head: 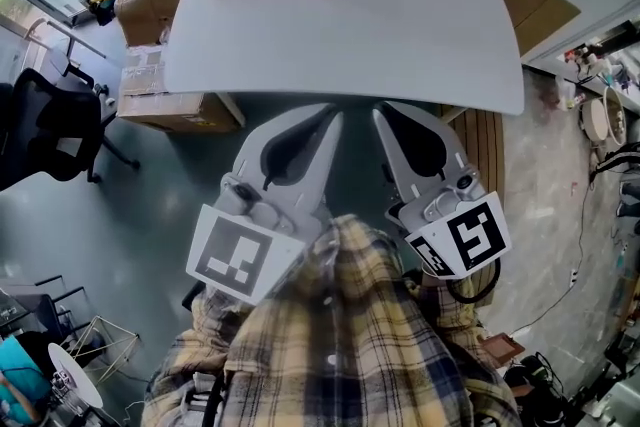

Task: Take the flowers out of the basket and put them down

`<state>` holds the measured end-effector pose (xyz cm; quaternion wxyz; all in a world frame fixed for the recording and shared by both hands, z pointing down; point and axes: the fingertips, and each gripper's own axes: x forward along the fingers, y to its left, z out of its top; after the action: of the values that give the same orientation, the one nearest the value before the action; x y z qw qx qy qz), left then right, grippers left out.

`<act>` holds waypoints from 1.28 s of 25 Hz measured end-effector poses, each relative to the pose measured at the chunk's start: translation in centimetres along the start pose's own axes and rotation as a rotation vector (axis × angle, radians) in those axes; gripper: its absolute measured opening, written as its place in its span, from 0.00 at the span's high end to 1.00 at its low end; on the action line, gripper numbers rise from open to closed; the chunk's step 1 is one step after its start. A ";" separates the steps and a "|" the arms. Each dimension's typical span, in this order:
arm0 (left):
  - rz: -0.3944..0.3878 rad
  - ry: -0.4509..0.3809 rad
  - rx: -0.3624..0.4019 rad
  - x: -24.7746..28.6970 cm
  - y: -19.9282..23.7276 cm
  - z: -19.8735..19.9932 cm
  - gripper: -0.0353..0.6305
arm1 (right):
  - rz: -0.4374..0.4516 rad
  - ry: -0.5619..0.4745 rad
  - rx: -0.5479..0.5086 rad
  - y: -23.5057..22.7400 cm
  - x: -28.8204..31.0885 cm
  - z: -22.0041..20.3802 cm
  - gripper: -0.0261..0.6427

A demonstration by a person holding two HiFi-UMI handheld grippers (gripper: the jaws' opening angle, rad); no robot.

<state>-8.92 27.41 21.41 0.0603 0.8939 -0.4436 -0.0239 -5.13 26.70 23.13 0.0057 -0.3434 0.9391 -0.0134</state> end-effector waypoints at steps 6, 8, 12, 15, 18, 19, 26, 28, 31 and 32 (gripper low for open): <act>0.013 0.016 0.003 0.7 4.1 -0.2 0.95 | -0.028 0.009 0.027 -1.5 3.1 -0.7 0.96; 0.016 0.023 0.000 1.2 4.8 -0.5 0.95 | -0.034 0.013 0.027 -2.3 3.5 -0.9 0.96; 0.016 0.036 -0.006 3.1 6.1 -1.3 0.95 | -0.045 0.016 0.035 -4.8 4.6 -1.6 0.96; 0.018 0.035 -0.006 4.9 7.6 -1.6 0.95 | -0.046 0.019 0.041 -6.7 6.1 -2.1 0.96; 0.028 0.025 -0.014 7.3 9.2 -1.4 0.95 | -0.034 0.026 0.038 -8.8 7.9 -2.4 0.96; 0.032 0.026 -0.016 8.3 9.8 -1.3 0.95 | -0.029 0.030 0.036 -9.7 8.6 -2.4 0.96; 0.057 -0.007 -0.009 16.3 13.9 0.7 0.95 | 0.010 0.053 0.034 -17.1 13.6 -1.7 0.96; 0.075 0.020 -0.017 18.2 14.9 0.7 0.95 | 0.022 0.056 0.034 -19.1 14.7 -1.4 0.96; 0.090 0.025 -0.012 21.3 16.1 1.2 0.95 | 0.035 0.059 0.030 -22.1 16.1 -0.9 0.96; 0.094 0.019 -0.011 22.4 16.5 1.5 0.95 | 0.038 0.059 0.029 -23.2 16.5 -0.8 0.96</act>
<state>-8.51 -0.39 22.30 0.0704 0.8720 -0.4842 -0.0150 -2.82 -1.63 24.55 -0.0167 -0.3251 0.9448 -0.0369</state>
